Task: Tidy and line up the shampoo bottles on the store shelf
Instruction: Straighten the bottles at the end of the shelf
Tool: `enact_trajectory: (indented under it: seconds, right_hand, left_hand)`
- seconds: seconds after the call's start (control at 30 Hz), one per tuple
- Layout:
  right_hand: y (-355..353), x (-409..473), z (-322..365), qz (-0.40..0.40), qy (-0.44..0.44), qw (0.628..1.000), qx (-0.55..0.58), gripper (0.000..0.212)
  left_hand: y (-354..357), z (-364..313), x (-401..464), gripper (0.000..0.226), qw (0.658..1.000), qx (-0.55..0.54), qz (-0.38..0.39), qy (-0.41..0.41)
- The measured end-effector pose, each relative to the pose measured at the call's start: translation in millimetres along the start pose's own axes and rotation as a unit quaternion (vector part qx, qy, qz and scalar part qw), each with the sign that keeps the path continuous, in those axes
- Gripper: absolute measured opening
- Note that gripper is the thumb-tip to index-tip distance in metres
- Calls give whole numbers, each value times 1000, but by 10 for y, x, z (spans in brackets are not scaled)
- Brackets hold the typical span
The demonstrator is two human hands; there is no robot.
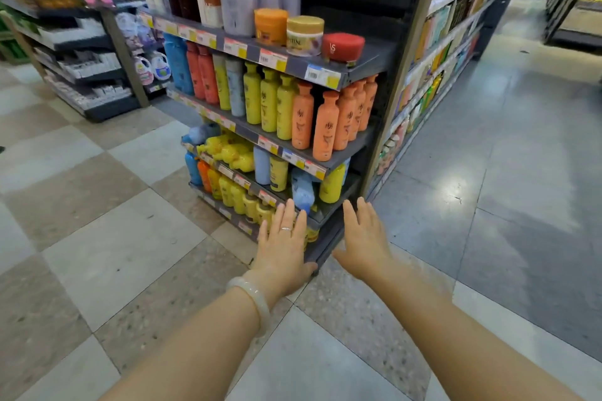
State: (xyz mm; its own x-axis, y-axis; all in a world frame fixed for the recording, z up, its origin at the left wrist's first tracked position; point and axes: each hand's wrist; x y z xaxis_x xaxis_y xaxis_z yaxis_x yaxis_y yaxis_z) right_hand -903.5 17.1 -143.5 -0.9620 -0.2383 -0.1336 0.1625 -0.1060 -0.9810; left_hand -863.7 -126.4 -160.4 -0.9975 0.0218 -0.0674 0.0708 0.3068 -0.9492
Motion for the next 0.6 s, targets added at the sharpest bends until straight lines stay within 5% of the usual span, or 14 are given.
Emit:
enact_trajectory:
  seconds: [0.6]
  right_hand:
    - [1269,2299,286,82,56,995,23,94]
  left_hand:
    - [861,1268,2336,92,995,-32,92,34]
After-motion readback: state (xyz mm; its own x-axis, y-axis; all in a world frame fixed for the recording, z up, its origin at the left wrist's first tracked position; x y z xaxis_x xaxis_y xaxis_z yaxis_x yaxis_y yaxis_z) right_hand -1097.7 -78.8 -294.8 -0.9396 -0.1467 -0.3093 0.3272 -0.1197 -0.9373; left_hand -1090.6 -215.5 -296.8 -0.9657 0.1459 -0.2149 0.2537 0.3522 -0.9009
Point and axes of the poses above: each hand's wrist, its own x-axis towards the middle knuckle, its own y-axis out of the palm, z = x × y, and after that the axes turned 6 degrees about -x, right-handed
